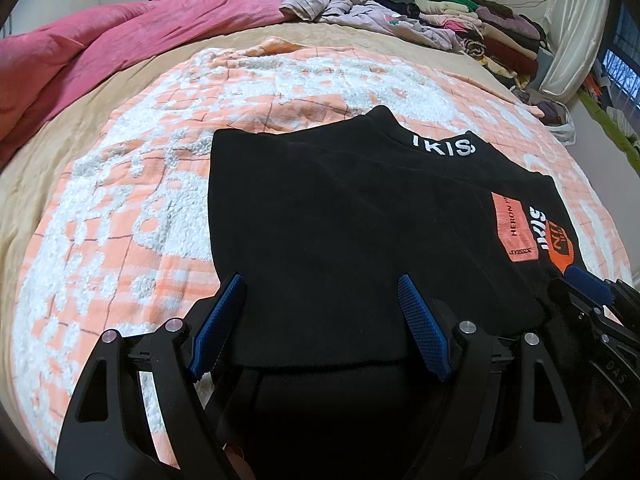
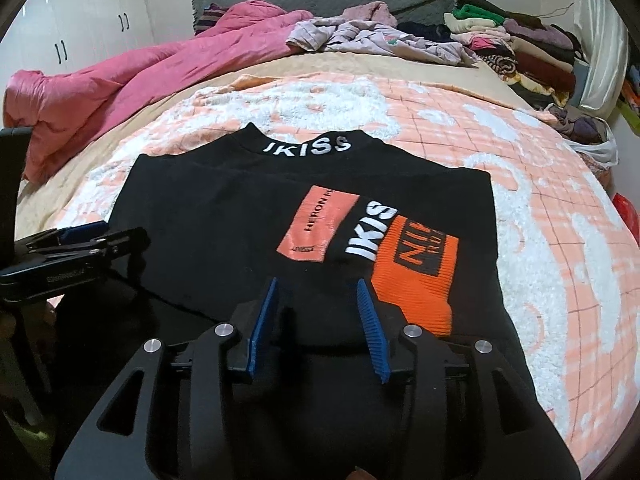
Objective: Fold small clothes
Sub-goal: 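Move both grippers back along the shirt toward its hem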
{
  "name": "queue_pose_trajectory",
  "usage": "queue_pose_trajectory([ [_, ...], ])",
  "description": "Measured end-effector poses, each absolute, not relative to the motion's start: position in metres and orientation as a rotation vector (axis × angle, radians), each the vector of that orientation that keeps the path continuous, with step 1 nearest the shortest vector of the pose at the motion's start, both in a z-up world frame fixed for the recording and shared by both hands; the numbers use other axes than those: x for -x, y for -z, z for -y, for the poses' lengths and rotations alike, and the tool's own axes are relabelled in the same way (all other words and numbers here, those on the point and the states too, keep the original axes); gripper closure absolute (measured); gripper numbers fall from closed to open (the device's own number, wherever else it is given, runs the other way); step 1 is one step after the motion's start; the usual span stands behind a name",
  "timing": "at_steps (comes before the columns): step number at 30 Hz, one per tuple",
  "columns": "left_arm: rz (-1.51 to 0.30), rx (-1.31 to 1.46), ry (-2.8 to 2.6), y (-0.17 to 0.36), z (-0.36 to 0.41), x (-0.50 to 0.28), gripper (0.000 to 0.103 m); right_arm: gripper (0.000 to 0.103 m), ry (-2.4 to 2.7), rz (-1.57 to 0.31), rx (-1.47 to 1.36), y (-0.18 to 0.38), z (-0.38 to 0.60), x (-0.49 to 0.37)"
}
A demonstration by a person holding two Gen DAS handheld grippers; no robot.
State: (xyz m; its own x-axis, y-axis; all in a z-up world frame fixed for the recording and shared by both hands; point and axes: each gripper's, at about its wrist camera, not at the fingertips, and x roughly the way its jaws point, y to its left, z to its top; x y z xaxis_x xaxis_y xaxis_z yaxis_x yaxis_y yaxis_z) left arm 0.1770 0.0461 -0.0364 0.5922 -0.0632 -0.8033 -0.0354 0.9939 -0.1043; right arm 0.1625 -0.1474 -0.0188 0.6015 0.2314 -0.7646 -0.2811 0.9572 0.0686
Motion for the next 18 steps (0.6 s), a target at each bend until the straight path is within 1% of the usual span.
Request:
queue_pose_trajectory([
  [3,-0.938,0.113,0.015,0.036,-0.046,-0.176,0.032,0.059,-0.286,-0.881,0.057,0.019,0.15,-0.163],
  [12,-0.935,0.113,0.013,0.033,-0.047,-0.173,0.032,0.056,-0.264,-0.909,0.038,0.025,0.155,-0.164],
  [14,-0.932,0.116,0.014,0.03,-0.047,-0.171,0.032,0.052,-0.266,-0.891,0.028,0.02,0.157,-0.162],
  [15,-0.93,0.116,0.014,0.028,-0.047,-0.17,0.032,0.049,-0.266,-0.883,0.026,0.018,0.158,-0.161],
  [18,-0.921,0.116,0.014,0.022,-0.047,-0.167,0.032,0.045,-0.268,-0.862,0.017,0.011,0.158,-0.158],
])
